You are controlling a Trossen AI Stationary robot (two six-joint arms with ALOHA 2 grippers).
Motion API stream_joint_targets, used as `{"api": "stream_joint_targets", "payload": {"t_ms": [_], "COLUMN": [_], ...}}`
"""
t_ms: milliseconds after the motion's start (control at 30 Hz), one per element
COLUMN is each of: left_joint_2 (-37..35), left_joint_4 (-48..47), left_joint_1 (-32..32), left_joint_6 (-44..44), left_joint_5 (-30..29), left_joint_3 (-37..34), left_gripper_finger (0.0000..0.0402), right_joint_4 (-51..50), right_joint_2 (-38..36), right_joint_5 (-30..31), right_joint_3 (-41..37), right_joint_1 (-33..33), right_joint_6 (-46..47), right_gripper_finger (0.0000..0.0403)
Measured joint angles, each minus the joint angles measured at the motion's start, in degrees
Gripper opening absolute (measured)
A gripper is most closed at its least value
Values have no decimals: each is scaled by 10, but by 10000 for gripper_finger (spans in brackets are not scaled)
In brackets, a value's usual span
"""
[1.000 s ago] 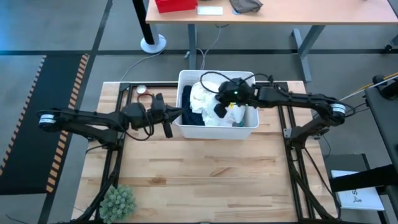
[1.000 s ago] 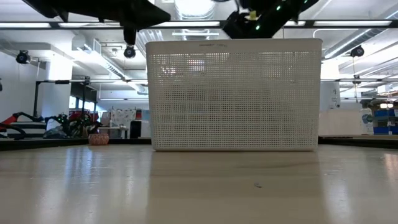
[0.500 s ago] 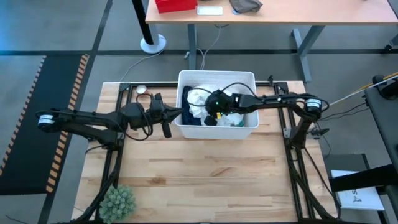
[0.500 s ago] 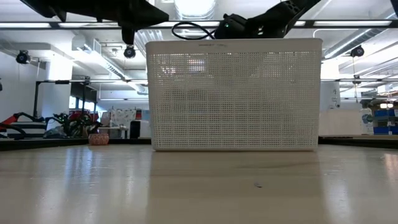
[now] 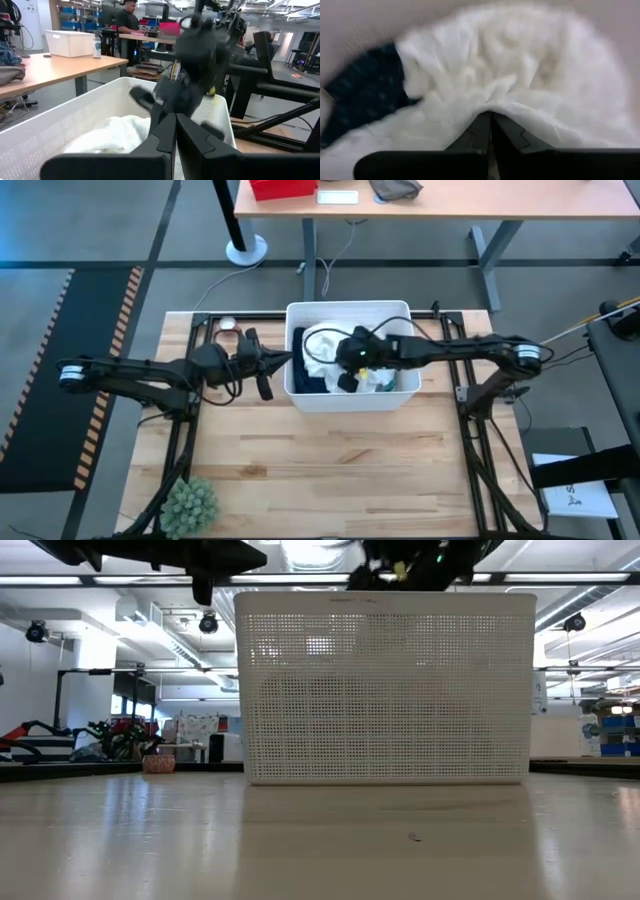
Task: Sort clothes
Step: Put the white blouse in the bin, then return to Home Position
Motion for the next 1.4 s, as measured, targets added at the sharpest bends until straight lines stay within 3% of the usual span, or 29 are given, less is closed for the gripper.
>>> {"api": "stream_joint_targets", "payload": {"t_ms": [367, 500, 733, 967, 1167, 1300, 1400], "left_joint_2": [-35, -54, -82, -117, -134, -149, -159], "left_joint_4": [-32, -72, -69, -105, -128, -164, -167], "left_joint_1": [0, 0, 0, 0, 0, -2, -5], "left_joint_6": [6, 6, 24, 30, 41, 38, 37], "left_joint_5": [0, -1, -4, -5, -4, -1, -1], "left_joint_3": [0, 0, 0, 0, 0, 0, -2], "left_gripper_finger": [0, 0, 0, 0, 0, 0, 0], "right_joint_4": [-16, -70, -122, -271, -353, -347, -309], "right_joint_2": [-132, -193, -272, -330, -362, -397, -417], "right_joint_5": [9, 78, 92, 235, 306, 290, 221], "right_joint_3": [1, 1, 2, -7, -72, -131, -154], "right_joint_1": [-1, -1, -1, -2, -8, -23, -32], "right_joint_6": [-42, -63, -76, -19, 49, 79, 61], "right_gripper_finger": [0, 0, 0, 0, 0, 0, 0]}}
